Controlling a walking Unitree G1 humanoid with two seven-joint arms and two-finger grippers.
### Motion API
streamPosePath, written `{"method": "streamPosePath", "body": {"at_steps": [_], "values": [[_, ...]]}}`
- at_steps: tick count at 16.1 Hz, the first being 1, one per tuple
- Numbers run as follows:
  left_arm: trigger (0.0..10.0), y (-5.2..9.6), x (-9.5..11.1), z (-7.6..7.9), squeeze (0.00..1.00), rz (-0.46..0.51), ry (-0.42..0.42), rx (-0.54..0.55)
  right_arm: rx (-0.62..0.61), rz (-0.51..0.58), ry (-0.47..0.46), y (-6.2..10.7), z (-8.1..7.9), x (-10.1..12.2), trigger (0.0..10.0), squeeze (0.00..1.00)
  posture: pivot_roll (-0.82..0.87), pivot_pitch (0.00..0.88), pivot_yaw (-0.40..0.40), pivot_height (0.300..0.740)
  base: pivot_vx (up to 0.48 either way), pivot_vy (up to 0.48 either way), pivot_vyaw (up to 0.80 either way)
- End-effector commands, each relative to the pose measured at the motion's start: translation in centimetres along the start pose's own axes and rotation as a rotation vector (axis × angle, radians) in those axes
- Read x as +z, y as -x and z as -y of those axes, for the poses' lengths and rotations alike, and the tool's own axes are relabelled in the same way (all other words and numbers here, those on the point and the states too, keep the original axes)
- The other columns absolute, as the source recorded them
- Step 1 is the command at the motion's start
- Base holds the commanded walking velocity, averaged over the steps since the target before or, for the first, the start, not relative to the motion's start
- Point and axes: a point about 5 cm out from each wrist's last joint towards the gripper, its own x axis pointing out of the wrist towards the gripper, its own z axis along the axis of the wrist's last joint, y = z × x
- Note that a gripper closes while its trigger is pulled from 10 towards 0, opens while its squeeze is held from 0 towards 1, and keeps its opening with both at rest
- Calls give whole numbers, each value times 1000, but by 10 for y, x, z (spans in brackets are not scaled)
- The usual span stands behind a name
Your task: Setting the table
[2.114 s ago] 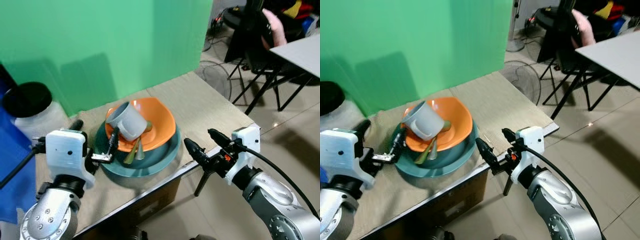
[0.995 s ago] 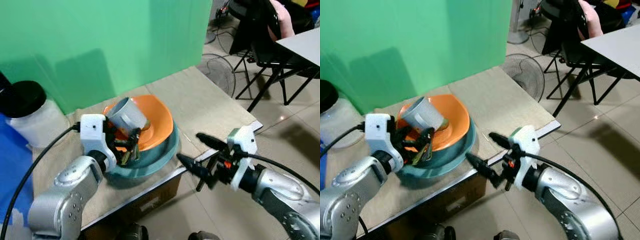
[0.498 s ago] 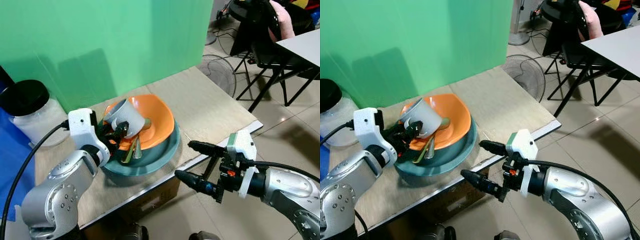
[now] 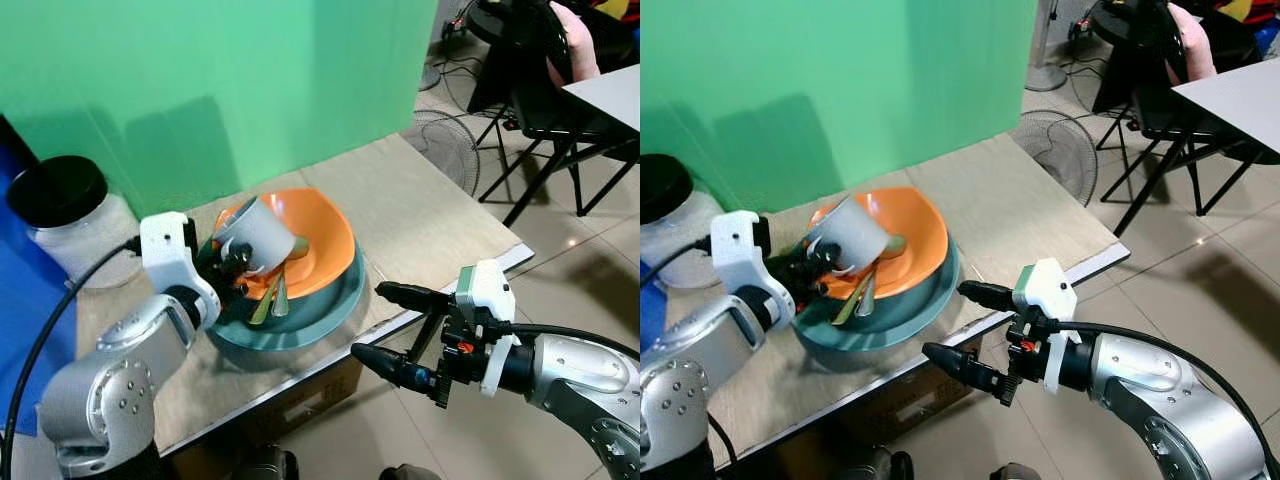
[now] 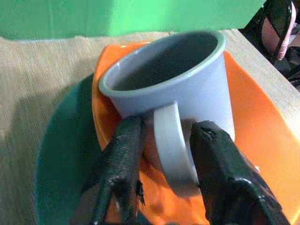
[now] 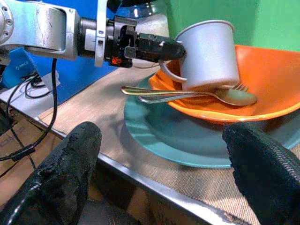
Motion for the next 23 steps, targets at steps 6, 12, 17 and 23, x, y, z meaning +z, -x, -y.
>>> {"method": "streamPosePath", "body": {"at_steps": [6,12,17,23], "values": [[0,2,6,8,0,23,7,-39,17,10,-10,1,-1,1,10000,0,-14,69,61,740,0,0,0],[0,16,35,29,0,232,-106,-159,-153,97,-65,3,11,6,10000,0,-20,65,60,740,0,0,0],[10000,31,41,43,0,375,-319,-67,-516,191,-77,-3,32,10,10000,0,-31,64,53,740,0,0,-85],[10000,37,29,41,0,432,-451,29,-694,204,-57,-6,38,12,10000,0,-35,65,45,740,0,0,-781]]}}
